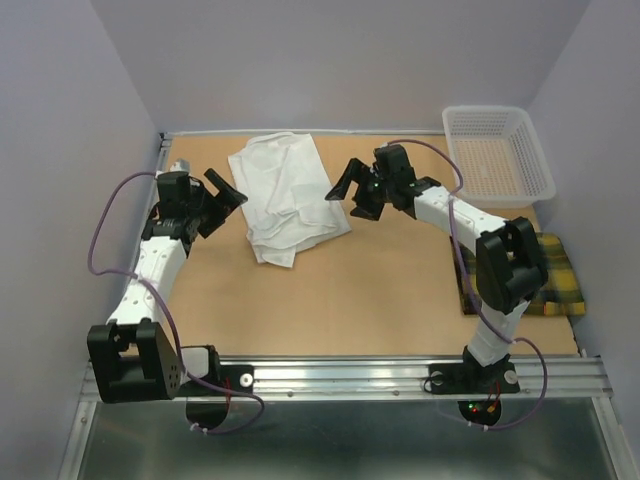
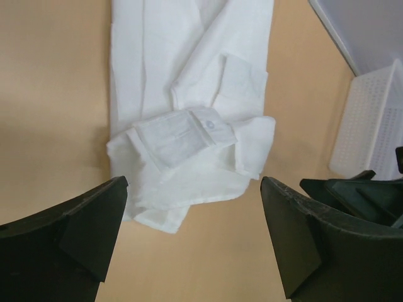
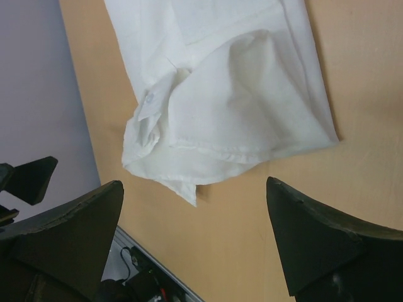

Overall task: Fold and stack the long sleeve shirts
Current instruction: Fold the shirt

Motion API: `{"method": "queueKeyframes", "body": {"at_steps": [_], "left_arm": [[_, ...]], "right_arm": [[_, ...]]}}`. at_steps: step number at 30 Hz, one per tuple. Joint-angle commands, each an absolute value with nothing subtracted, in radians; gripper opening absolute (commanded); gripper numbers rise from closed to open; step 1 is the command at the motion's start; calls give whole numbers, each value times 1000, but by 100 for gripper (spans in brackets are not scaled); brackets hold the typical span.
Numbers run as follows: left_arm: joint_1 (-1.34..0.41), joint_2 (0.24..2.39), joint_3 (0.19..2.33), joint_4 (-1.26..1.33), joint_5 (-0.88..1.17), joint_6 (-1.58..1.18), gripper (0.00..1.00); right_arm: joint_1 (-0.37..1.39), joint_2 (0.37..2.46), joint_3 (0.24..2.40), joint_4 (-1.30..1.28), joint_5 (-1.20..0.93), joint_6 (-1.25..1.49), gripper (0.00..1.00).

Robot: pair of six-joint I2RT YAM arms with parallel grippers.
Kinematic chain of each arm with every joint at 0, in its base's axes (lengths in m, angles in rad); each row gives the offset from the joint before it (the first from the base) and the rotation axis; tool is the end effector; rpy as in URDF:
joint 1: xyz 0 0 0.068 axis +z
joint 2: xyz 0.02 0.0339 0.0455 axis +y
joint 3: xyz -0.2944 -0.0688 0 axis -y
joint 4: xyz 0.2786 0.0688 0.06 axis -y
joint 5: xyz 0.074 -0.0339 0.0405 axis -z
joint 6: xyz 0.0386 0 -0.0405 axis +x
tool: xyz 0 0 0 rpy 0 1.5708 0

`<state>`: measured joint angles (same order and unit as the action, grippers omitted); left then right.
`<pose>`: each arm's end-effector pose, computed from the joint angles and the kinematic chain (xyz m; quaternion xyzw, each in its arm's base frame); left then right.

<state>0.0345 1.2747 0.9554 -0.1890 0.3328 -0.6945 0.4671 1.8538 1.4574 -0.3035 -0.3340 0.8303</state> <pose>0.3142 -0.0018 0.3108 -0.2247 0.8243 -0.2970 0.4264 0.4112 0.2215 0.2728 0.0925 0.8920 0.3714 0.2404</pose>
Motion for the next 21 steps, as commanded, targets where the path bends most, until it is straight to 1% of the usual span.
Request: {"method": "queueKeyframes", "body": {"at_steps": [1, 6, 12, 14, 21], "left_arm": [[40, 1161, 888, -293, 149, -525, 99], [40, 1028, 781, -290, 31, -408, 99], [40, 934, 677, -172, 67, -374, 99], [40, 924, 646, -149, 66, -377, 99], [40, 983, 661, -127, 103, -379, 99]], "right_arm": [[500, 1787, 1260, -52, -310, 968, 100], [564, 1759, 1152, 123, -209, 1093, 100], [612, 1785, 1089, 262, -126, 1227, 100], [621, 1813, 1088, 288, -110, 1249, 100], [640, 1917, 1149, 325, -114, 1301, 99]]}}
